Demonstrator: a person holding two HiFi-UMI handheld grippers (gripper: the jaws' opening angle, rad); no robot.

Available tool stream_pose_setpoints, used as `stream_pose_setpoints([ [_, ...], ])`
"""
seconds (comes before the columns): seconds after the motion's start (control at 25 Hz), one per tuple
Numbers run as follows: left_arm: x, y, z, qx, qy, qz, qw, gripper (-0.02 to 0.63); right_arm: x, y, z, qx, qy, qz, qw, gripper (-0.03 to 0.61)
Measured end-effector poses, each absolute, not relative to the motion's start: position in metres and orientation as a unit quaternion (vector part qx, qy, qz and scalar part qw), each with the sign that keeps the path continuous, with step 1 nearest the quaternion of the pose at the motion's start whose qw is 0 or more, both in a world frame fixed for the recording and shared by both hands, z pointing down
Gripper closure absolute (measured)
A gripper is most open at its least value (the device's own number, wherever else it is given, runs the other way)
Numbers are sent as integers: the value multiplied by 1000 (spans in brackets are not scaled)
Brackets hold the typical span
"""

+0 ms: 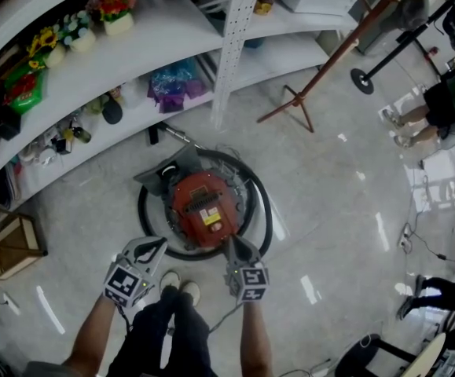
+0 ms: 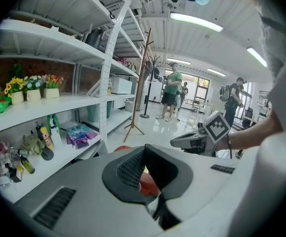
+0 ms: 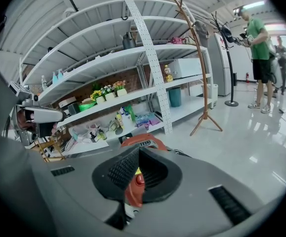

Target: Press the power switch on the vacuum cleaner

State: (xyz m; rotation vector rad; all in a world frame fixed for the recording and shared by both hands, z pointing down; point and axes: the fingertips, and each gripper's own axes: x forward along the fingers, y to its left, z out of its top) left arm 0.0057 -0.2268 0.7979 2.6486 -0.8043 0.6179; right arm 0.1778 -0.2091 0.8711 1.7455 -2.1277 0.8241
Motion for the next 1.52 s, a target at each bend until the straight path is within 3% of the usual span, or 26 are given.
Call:
stream_pose_setpoints([
  [1.52, 20, -206, 632, 938, -259, 198, 115, 606, 160, -171, 673, 605, -748, 251, 107, 566],
])
